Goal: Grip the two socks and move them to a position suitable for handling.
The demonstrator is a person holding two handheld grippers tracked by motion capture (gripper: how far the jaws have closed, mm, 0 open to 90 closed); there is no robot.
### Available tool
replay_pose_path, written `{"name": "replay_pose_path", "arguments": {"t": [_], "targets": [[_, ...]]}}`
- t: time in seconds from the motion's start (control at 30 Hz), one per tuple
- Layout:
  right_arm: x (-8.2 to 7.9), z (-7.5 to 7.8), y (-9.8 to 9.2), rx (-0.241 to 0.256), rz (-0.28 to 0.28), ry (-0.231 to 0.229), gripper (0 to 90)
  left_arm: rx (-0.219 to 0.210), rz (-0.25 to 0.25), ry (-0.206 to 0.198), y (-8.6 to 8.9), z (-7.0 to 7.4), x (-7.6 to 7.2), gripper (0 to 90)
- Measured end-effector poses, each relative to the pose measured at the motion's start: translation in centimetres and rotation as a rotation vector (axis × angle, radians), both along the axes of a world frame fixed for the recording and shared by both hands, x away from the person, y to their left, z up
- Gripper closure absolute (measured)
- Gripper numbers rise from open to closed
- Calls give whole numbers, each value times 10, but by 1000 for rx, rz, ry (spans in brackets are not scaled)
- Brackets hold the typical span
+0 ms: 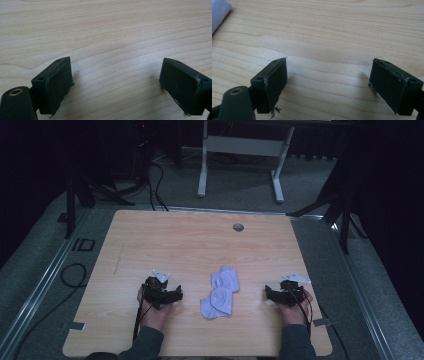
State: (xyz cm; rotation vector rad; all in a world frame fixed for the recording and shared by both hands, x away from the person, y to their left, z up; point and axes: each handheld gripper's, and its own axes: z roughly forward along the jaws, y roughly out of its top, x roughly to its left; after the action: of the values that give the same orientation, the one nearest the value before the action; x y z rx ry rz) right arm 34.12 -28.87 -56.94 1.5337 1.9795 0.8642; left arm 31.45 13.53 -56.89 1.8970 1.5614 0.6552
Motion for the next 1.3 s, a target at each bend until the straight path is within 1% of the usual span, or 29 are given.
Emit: {"name": "replay_pose_path", "arguments": {"t": [0.07,0.23,0.37,0.47,0.6,0.63,0.67,0.7,0.73,0.83,0.9,0.93,0.97,1.0,1.03,1.07,1.1,1.13,1.17,1.2,1.3], "targets": [[1,1,2,-3,-12,11,143,0,-1,1,0,0,0,115],[1,2,3,-5,-3,20,143,1,-12,0,1,0,0,113],[0,0,3,-2,10,-3,162,1,-29,0,2,0,0,114],[0,1,6,4,17,-12,248,2,-33,1,3,0,1,114],[-2,5,11,-2,30,2,411,3,-46,-2,4,0,0,130],[-2,5,11,-2,30,2,411,3,-46,-2,4,0,0,147],[-2,6,12,-4,36,4,457,0,-46,-4,5,1,0,147],[-2,6,12,-4,36,4,457,0,-46,-4,5,1,0,164],[-4,8,13,-7,53,18,545,0,-46,-1,7,2,0,180],[-5,10,16,-5,78,20,614,4,-50,4,7,2,-1,189],[-6,12,17,0,88,15,627,3,-53,4,8,2,-1,194],[-8,16,19,-3,104,1,638,4,-60,5,9,2,-1,196],[-8,16,19,-3,104,1,638,4,-60,5,9,2,-1,198],[-11,20,24,-63,129,-18,656,6,-59,6,9,3,-2,198],[-11,20,24,-63,129,-18,656,6,-59,6,9,3,-2,197],[-14,23,30,-82,157,-29,669,5,-60,2,10,2,-2,197],[-14,23,30,-82,157,-29,669,5,-60,2,10,2,-2,196],[-16,26,36,-95,174,-38,680,5,-59,3,10,2,-2,196],[-16,26,36,-95,174,-38,680,5,-59,3,10,2,-2,196],[-17,28,40,-100,200,-48,694,4,-59,1,10,2,-2,196],[-18,30,43,-97,217,-45,702,3,-54,-1,9,2,-2,198]]}}
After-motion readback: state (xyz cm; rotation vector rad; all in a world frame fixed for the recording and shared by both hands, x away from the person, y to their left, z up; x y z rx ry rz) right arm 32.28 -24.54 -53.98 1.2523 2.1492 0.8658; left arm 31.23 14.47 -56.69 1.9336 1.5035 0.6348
